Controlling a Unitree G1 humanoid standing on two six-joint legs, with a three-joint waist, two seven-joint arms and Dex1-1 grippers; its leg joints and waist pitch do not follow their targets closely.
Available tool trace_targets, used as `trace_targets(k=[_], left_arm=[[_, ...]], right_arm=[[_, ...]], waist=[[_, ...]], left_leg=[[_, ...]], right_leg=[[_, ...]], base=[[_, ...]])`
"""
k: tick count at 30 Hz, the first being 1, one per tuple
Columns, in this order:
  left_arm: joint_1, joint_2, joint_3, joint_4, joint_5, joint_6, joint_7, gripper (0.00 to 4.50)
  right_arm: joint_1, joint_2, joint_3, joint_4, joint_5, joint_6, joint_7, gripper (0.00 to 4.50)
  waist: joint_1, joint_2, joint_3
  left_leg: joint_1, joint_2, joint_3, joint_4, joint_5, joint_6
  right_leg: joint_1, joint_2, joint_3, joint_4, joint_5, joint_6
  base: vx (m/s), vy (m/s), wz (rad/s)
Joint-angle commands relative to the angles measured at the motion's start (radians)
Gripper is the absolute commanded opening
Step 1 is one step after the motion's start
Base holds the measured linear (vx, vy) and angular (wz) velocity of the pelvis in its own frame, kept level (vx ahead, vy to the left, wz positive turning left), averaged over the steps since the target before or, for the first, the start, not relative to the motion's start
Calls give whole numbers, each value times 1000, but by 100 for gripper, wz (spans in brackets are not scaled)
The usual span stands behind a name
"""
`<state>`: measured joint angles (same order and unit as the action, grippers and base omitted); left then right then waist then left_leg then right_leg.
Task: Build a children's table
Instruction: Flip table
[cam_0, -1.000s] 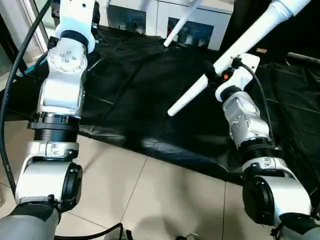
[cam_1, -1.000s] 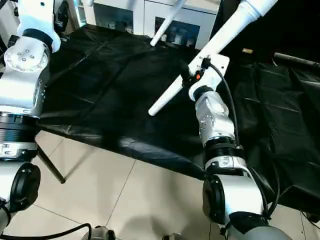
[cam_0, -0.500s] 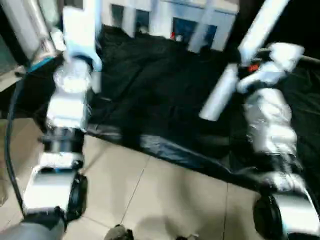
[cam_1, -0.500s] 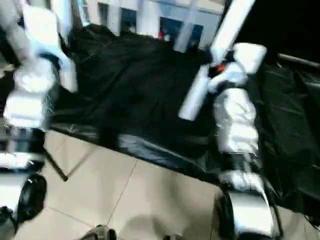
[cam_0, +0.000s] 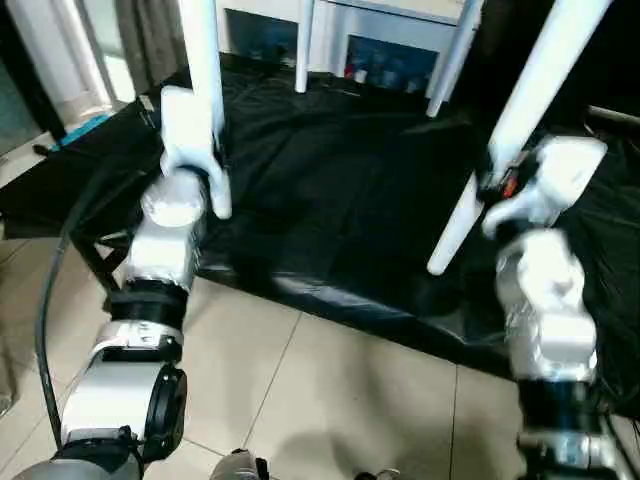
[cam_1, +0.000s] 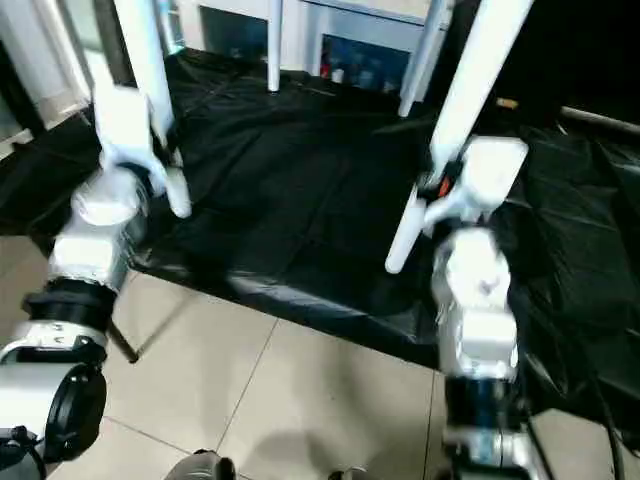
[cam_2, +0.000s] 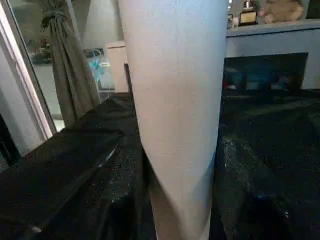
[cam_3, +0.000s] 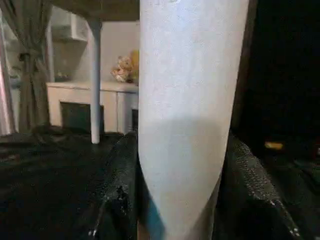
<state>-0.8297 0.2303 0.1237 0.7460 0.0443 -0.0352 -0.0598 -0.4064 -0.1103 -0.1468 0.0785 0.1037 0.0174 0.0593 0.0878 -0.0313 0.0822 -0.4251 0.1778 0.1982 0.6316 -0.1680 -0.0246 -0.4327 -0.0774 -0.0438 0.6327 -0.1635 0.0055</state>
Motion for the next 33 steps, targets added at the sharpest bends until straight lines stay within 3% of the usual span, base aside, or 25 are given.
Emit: trace_targets(k=[1,2,4,11,12,13,15,20,26,27,30,32,33], left_arm=[[-13,-10,-77,53,64,-24,-25,166],[-16,-11,-76,70,65,-31,-25,166],[-22,-12,-75,99,66,-49,-23,166],[-19,2,-83,154,54,-90,-71,166],[-15,0,-78,150,41,-89,-89,222],[-15,0,-78,150,41,-89,-89,236],[3,2,-75,131,22,-100,-128,243],[31,3,-64,88,-5,-128,-144,290],[126,-16,-21,-88,-84,-130,-169,339],[153,-25,-14,-136,-100,-137,-169,369],[214,-44,-5,-229,-110,-161,-134,374],[267,-65,-1,-296,-124,-154,-107,394],[287,-68,-6,-312,-114,-144,-97,394]], right_arm=[[5,2,56,-49,-56,-27,-5,161],[11,4,61,-51,-65,-28,-13,161],[18,8,64,-55,-79,-30,-26,161],[38,31,81,-12,-114,-44,-64,161],[38,35,80,-11,-100,-47,-51,161],[38,35,80,-11,-100,-47,-51,217],[43,41,79,-9,-84,-81,-44,231],[54,34,80,-25,-69,-95,-25,266],[97,29,76,-106,-59,-83,-15,320],[110,29,69,-128,-60,-80,-21,338],[139,25,47,-176,-92,-60,-63,349],[168,9,27,-220,-132,-40,-94,358],[179,10,23,-231,-113,-32,-83,358]], waist=[[-12,19,-95],[-14,14,-94],[-15,19,-92],[-20,17,-88],[-20,12,-88],[-20,14,-89],[-20,16,-91],[-20,15,-92],[-20,15,-94],[-20,14,-93],[-23,15,-95],[-22,20,-94],[-23,27,-93]], left_leg=[[50,39,-28,-86,-281,-36],[50,40,-28,-88,-286,-36],[54,41,-29,-90,-308,-38],[63,42,-32,-99,-358,-48],[65,42,-31,-99,-358,-48],[63,42,-32,-100,-351,-47],[57,43,-31,-100,-317,-41],[59,45,-29,-100,-298,-27],[59,50,-27,-100,-274,-12],[56,50,-27,-101,-263,-7],[55,49,-25,-101,-231,4],[56,50,-26,-101,-228,-1],[56,48,-25,-100,-233,-2]], right_leg=[[46,-54,37,-84,-203,-160],[48,-54,36,-84,-214,-158],[45,-56,37,-88,-260,-151],[44,-58,38,-100,-341,-131],[43,-59,39,-102,-338,-131],[45,-60,40,-99,-330,-133],[49,-60,41,-95,-288,-139],[51,-62,41,-90,-246,-164],[54,-61,40,-86,-205,-180],[56,-61,40,-86,-194,-181],[58,-55,40,-83,-152,-176],[59,-56,40,-82,-147,-177],[58,-55,40,-84,-151,-172]], base=[[0,0,0],[0,0,0],[0,0,0],[0,0,0],[0,0,0],[0,0,0],[0,0,0],[0,0,0],[0,0,0],[0,0,0],[0,0,0],[0,0,0],[0,0,0]])
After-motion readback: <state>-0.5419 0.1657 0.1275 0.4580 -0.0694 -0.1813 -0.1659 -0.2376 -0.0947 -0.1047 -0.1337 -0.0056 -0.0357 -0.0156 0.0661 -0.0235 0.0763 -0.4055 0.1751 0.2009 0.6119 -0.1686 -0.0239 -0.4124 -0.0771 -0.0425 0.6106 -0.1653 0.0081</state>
